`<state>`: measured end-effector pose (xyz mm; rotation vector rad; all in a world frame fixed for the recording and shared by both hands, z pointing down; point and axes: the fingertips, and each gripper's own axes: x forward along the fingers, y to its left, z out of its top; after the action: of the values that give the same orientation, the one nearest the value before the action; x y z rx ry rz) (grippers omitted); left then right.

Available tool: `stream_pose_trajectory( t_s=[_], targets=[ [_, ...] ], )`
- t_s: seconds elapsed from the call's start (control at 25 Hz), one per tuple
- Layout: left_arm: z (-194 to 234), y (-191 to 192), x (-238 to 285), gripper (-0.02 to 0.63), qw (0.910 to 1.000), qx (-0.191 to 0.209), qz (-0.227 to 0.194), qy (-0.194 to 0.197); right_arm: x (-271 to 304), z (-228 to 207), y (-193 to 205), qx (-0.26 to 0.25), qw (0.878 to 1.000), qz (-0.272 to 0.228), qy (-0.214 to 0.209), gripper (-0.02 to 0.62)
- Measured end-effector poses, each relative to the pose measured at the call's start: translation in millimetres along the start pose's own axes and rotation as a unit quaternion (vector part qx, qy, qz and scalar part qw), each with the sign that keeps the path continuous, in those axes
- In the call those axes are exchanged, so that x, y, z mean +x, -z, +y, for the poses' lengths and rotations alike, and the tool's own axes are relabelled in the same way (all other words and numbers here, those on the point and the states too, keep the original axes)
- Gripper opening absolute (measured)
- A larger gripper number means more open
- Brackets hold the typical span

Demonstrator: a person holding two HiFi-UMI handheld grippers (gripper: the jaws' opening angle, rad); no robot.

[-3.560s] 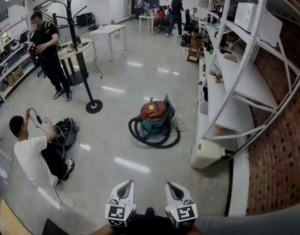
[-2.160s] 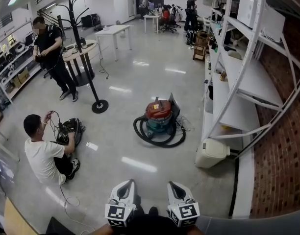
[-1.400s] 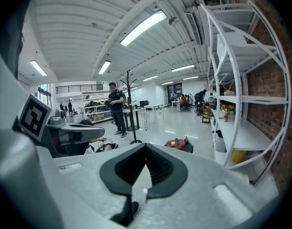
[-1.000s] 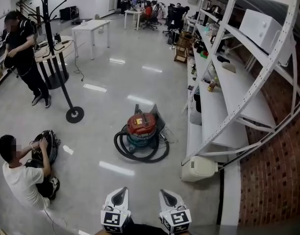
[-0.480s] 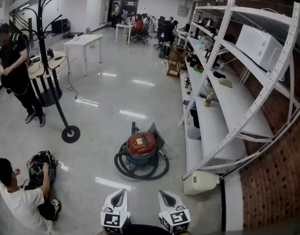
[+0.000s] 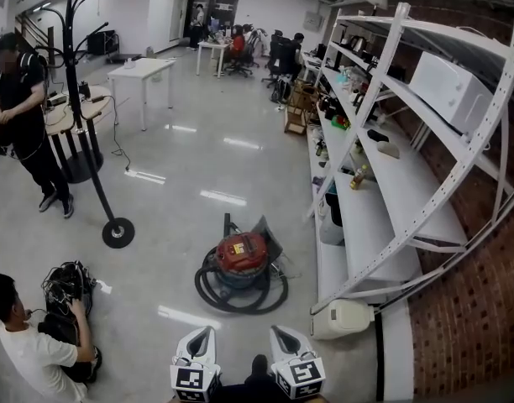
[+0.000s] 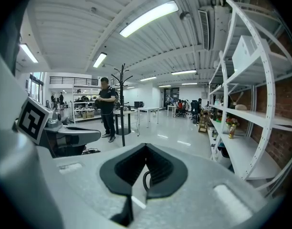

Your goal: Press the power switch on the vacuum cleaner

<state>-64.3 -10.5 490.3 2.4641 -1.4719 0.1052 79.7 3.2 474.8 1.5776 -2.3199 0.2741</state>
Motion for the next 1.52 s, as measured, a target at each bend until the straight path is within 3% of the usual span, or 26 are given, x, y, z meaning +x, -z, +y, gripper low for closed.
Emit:
stream_pose_trajectory(
  t_s=[0.48, 0.8, 1.24, 1.52],
  targets=[
    [12.0, 2.4, 51.9, 0.015, 0.9992, 0.011, 0.01, -0.037, 55.4, -32.1, 6.0, 0.008, 0.999, 0.0, -0.042, -0.008],
    [-2.4, -16.6, 107.6, 0.015, 0.9982, 0.025, 0.009, -0.053, 90.9, -77.6, -8.3, -0.003, 0.997, -0.01, -0.073, -0.008],
    [-14.3, -20.4, 139.0, 0.015, 0.9953, 0.042, 0.031, -0.082, 116.1, -107.0, -11.1, 0.003, 0.993, -0.016, -0.114, -0.008],
    [-24.0, -21.0, 157.8, 0.015, 0.9941, 0.051, 0.039, -0.088, 123.7, -133.6, -16.9, 0.006, 0.994, -0.017, -0.11, -0.008]
  ],
)
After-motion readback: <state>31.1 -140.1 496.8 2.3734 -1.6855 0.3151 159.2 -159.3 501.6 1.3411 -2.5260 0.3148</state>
